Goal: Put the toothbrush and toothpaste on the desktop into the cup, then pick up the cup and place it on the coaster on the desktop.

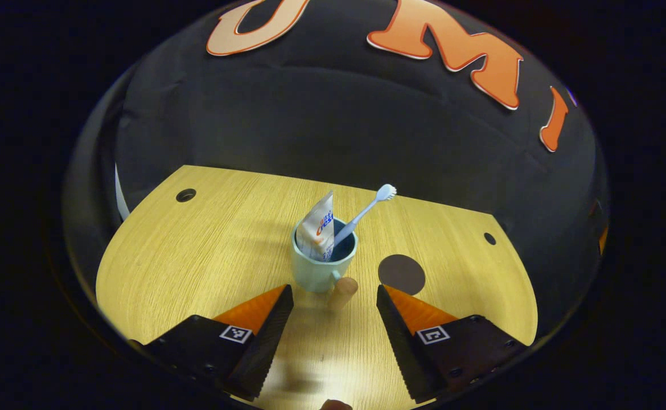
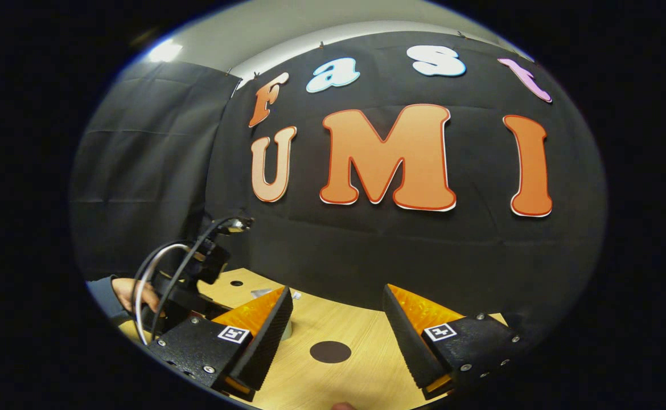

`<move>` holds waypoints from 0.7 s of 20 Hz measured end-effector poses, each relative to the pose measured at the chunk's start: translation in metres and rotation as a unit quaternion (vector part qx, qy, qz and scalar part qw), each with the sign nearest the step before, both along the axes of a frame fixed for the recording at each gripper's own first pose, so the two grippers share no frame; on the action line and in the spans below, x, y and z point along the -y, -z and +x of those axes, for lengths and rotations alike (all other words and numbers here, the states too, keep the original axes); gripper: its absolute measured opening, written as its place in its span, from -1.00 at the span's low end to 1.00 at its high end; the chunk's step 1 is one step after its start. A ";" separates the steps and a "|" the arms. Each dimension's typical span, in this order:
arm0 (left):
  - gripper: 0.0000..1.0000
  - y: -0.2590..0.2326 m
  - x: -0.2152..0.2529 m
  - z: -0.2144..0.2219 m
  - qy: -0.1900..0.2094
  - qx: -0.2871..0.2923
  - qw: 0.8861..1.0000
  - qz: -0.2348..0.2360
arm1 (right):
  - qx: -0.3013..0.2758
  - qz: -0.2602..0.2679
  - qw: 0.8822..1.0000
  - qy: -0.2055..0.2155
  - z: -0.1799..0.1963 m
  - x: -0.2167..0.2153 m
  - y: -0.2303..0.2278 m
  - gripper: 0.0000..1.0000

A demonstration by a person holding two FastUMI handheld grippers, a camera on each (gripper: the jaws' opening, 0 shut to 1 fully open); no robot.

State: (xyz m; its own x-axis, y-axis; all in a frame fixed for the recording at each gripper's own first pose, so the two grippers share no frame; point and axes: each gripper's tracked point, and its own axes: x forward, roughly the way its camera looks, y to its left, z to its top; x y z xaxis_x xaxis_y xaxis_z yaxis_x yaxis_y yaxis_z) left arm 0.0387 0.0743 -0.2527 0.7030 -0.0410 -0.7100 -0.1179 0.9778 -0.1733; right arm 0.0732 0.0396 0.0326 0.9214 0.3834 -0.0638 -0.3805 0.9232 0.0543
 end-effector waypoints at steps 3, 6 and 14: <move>0.78 0.023 0.004 0.009 -0.021 -0.056 0.998 -0.010 | -0.001 0.000 1.000 0.007 -0.011 0.018 0.001 0.91; 0.78 0.039 0.008 0.017 -0.040 -0.091 0.995 -0.004 | 0.001 0.001 1.000 0.006 -0.025 0.031 0.006 0.92; 0.33 0.056 -0.029 0.021 -0.088 -0.141 0.986 0.035 | -0.022 0.042 0.999 0.009 -0.043 0.058 0.030 0.92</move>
